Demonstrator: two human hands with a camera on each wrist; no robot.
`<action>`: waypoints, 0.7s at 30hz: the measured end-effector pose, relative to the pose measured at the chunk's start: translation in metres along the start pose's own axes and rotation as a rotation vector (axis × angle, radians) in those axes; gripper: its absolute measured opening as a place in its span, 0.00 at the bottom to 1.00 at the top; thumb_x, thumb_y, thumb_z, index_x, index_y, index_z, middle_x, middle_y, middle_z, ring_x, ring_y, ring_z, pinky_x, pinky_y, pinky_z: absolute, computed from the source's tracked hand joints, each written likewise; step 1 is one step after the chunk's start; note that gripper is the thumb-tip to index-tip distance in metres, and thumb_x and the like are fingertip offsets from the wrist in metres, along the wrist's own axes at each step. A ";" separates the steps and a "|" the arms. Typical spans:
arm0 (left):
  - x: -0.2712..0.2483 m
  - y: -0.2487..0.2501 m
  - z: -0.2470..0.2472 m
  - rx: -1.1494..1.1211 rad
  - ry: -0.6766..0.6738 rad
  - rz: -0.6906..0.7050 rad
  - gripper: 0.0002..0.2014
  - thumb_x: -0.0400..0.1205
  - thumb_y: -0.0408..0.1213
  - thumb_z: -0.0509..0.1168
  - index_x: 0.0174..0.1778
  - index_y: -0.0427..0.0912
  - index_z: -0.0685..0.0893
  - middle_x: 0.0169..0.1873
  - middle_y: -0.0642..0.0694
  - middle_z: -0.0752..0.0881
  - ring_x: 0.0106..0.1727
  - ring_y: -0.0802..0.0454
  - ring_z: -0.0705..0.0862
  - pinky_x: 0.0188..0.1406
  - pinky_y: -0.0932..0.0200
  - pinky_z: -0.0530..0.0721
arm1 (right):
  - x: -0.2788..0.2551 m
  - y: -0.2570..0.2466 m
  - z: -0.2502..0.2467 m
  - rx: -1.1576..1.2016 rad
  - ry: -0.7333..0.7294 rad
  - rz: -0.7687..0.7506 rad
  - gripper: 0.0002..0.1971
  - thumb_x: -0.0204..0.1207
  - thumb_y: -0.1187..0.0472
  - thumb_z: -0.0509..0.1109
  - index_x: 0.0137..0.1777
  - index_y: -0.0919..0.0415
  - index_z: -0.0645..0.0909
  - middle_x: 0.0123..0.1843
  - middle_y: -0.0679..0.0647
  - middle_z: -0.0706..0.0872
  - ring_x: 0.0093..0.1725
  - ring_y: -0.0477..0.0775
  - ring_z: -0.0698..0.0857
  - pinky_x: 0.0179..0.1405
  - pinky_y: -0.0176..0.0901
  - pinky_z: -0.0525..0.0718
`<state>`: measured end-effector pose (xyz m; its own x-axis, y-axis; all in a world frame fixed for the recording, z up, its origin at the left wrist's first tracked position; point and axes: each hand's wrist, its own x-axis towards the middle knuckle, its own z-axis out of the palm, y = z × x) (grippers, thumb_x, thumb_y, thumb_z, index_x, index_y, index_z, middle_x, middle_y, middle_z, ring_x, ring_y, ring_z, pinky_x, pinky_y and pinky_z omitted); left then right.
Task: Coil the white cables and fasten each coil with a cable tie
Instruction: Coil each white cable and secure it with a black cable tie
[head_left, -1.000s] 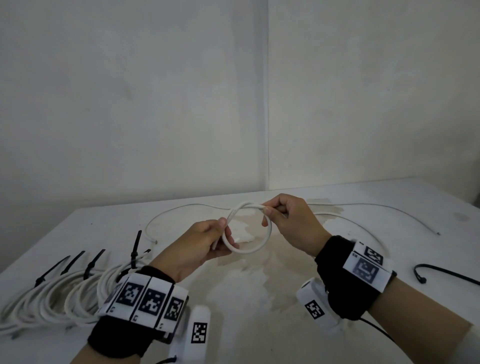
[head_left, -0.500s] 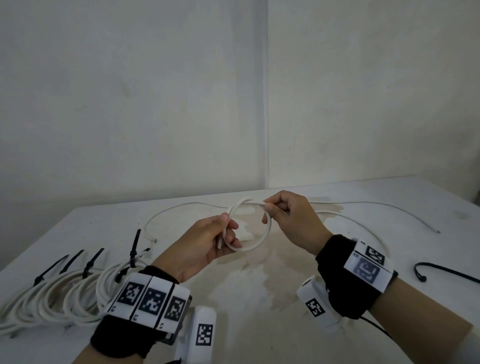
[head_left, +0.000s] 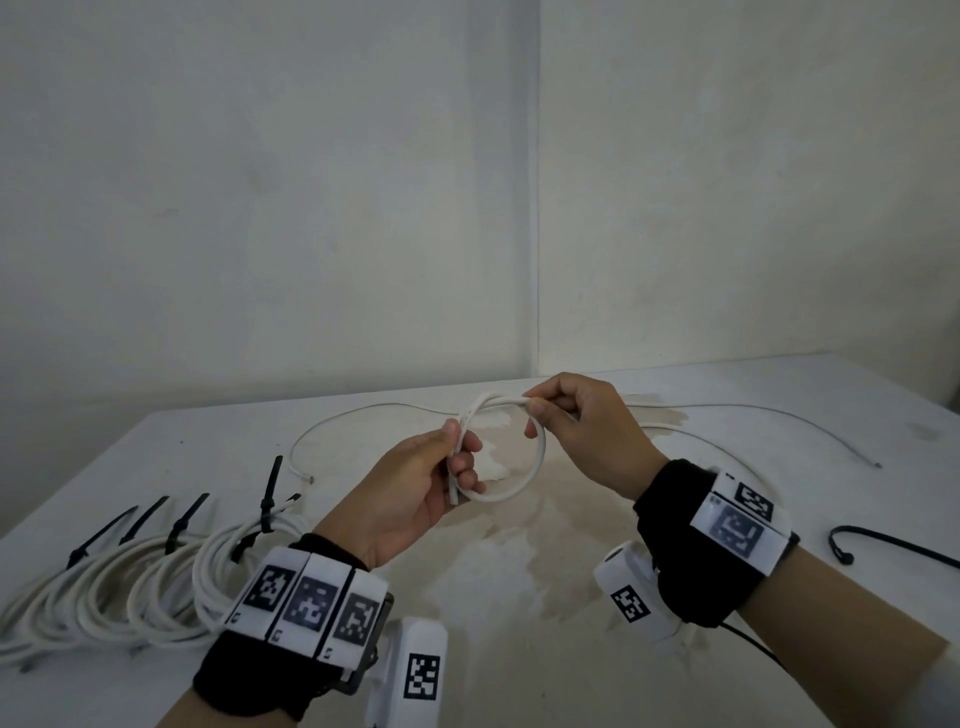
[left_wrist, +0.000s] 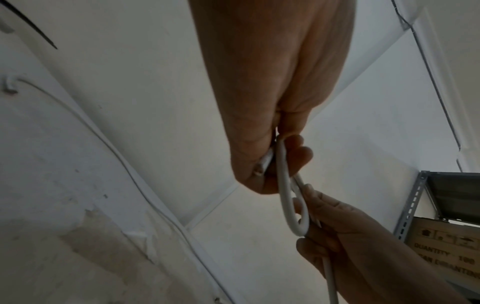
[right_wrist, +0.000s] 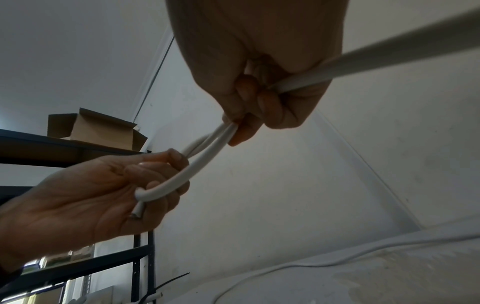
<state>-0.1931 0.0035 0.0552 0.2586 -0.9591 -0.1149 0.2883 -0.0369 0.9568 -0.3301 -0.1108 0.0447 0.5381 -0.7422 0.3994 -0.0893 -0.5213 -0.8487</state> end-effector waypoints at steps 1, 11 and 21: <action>0.000 -0.001 0.000 0.000 0.010 0.008 0.17 0.87 0.39 0.49 0.38 0.36 0.77 0.19 0.52 0.71 0.20 0.59 0.72 0.34 0.63 0.83 | 0.000 0.000 0.000 -0.004 -0.002 0.000 0.06 0.79 0.62 0.67 0.40 0.54 0.80 0.30 0.46 0.86 0.35 0.45 0.82 0.44 0.40 0.78; 0.007 0.011 -0.031 -0.064 0.216 0.143 0.17 0.87 0.38 0.50 0.34 0.40 0.74 0.14 0.55 0.67 0.16 0.62 0.66 0.24 0.67 0.76 | -0.007 0.023 -0.019 -0.231 -0.058 0.038 0.05 0.81 0.57 0.63 0.44 0.56 0.77 0.28 0.46 0.77 0.25 0.40 0.73 0.28 0.28 0.69; 0.008 0.021 -0.055 0.078 0.346 0.215 0.18 0.88 0.35 0.49 0.31 0.39 0.71 0.11 0.56 0.66 0.12 0.62 0.64 0.18 0.69 0.73 | 0.000 0.046 -0.026 -1.007 -0.038 -0.510 0.07 0.67 0.67 0.76 0.35 0.64 0.79 0.31 0.57 0.79 0.26 0.58 0.80 0.20 0.43 0.74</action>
<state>-0.1340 0.0109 0.0599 0.6040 -0.7967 0.0196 0.1268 0.1203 0.9846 -0.3558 -0.1457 0.0147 0.7284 -0.3413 0.5941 -0.4778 -0.8745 0.0835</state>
